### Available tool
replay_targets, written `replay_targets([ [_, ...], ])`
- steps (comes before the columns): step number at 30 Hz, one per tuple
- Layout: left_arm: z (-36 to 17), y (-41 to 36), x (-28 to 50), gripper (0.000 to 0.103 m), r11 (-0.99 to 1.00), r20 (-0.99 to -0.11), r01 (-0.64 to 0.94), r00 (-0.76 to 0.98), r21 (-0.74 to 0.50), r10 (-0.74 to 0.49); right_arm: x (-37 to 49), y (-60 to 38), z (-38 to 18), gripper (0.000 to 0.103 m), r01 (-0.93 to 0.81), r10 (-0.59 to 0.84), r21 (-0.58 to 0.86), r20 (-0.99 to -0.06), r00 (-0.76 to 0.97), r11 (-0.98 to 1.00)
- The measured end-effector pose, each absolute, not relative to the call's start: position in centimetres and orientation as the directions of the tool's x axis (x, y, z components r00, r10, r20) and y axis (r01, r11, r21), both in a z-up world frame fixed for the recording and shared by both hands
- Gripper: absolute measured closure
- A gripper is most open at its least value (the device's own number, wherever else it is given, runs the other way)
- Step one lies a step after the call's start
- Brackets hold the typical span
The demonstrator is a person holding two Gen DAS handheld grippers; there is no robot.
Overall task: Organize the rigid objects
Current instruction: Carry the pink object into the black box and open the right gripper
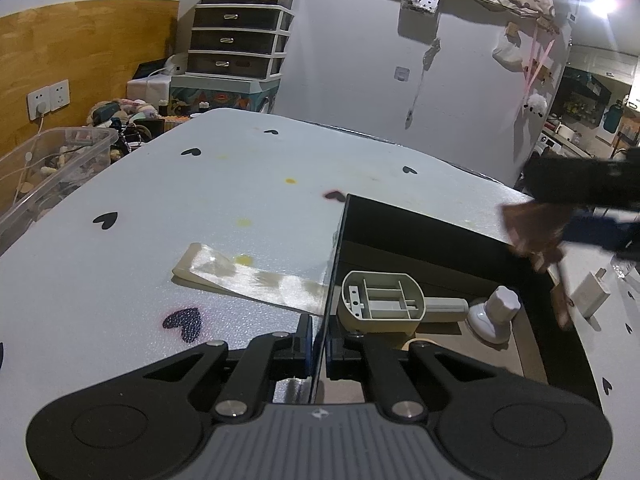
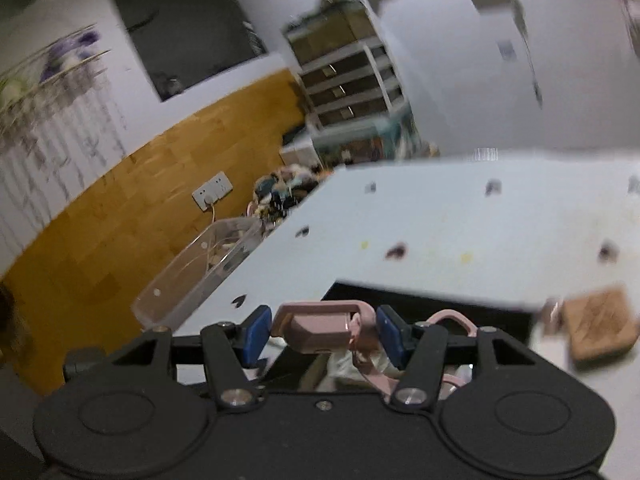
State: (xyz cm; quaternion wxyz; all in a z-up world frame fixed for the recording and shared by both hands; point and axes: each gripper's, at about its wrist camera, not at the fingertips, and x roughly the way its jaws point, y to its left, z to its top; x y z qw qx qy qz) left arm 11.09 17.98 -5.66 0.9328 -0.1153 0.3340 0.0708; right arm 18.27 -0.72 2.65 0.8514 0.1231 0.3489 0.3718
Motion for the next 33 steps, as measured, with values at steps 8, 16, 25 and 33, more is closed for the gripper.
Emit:
replay_targets([
  [8, -5.7, 18.1, 11.0, 0.097, 0.964, -0.635, -0.200, 0.771, -0.176, 0.044, 19.1, 1.1, -0.1, 0.044, -0.329, 0.612, 0.519, -0.618, 0.494, 0.789],
  [16, -5.7, 18.1, 11.0, 0.097, 0.964, -0.635, -0.198, 0.772, -0.177, 0.042, 20.8, 1.9, -1.9, 0.043, -0.193, 0.528, 0.508, -0.680, 0.509, 0.840],
  [25, -5.7, 18.0, 11.3, 0.097, 0.965, -0.636, -0.198, 0.771, -0.175, 0.043, 21.1, 1.1, -1.9, 0.022, -0.191, 0.538, 0.520, -0.677, 0.503, 0.833],
  [33, -5.7, 18.0, 11.3, 0.097, 0.965, -0.638, -0.201, 0.769, -0.171, 0.047, 20.9, 0.3, -1.5, 0.021, -0.205, 0.557, 0.533, -0.667, 0.496, 0.821],
])
